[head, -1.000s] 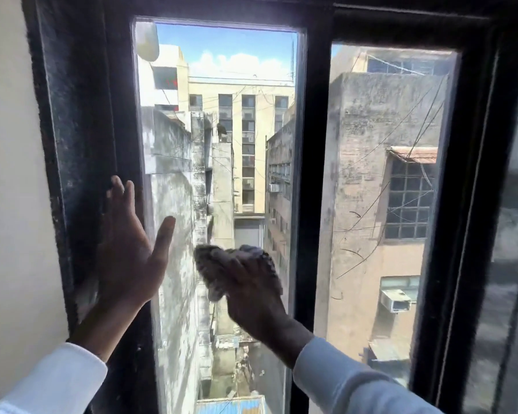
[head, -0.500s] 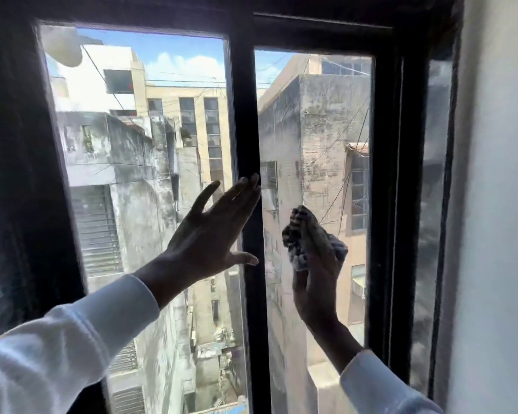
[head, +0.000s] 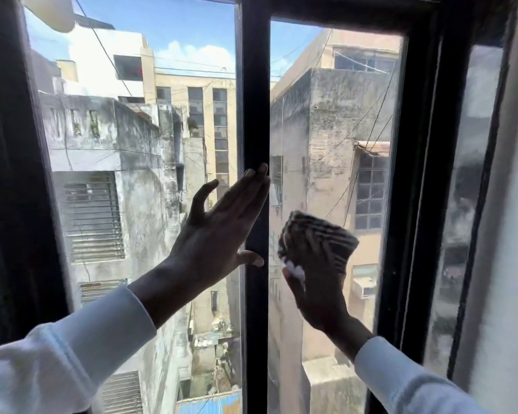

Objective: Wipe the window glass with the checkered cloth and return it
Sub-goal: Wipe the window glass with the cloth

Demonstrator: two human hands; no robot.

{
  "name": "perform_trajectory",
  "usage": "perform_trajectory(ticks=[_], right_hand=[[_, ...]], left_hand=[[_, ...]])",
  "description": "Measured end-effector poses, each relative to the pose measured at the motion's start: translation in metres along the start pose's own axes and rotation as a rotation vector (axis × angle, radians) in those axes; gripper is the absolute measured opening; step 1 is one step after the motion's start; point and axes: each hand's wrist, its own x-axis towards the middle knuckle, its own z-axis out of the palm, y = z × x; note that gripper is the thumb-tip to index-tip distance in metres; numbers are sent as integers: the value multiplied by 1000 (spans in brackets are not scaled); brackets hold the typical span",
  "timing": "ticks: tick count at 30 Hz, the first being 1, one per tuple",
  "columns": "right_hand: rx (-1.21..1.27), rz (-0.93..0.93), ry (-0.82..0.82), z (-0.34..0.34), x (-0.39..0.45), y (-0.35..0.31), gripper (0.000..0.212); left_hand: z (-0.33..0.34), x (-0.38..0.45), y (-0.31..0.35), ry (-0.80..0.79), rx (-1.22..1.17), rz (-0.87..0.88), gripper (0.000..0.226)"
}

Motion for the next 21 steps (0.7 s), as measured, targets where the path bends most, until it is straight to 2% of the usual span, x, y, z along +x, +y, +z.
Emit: perform_trajectory(ticks=[2, 3, 5, 6, 7, 9, 10, 11, 12, 13, 15, 17, 19, 21], right_hand=[[-125, -222, -371, 0, -71, 6, 64], [-180, -335, -450, -2, -89, 15, 62], [-221, -466, -435, -10, -62, 32, 59], [-213, -440, -374, -14, -35, 32, 60], [-191, -335, -258, -15, -3, 32, 63], [-57, 66, -32, -21, 56, 34, 75], [1, 255, 16, -21, 70, 31, 81], [8, 335, 14, -17, 67, 27, 84], [-50, 292, -15, -11, 45, 26, 80], [-130, 135, -81, -6, 12, 24, 73], [-208, -228, -313, -8, -58, 23, 68], [-203, -436, -477, -22, -87, 35, 70], [-195, -513, -463, -34, -47, 47, 66], [-132, -362, -283, -37, 26, 45, 64]], left_hand=[[-2, 0, -1, -18, -25, 3, 139], [-2, 0, 0, -30, -31, 6, 140], [-4, 0, 4, -46, -39, -15, 143], [-6, 1, 7, -57, -48, -21, 145], [-8, 1, 8, -69, -52, -25, 146], [-10, 2, 10, -83, -69, -37, 147], [-12, 3, 8, -93, -91, -35, 148], [-15, 3, 6, -109, -110, -29, 150], [-16, 3, 3, -125, -119, -24, 152], [-16, 3, 0, -131, -119, -22, 154], [-19, 3, -5, -148, -145, -16, 155], [-19, 2, -3, -169, -172, -19, 156], [-20, 3, 4, -171, -197, -38, 161], [-21, 5, 11, -183, -237, -54, 166]])
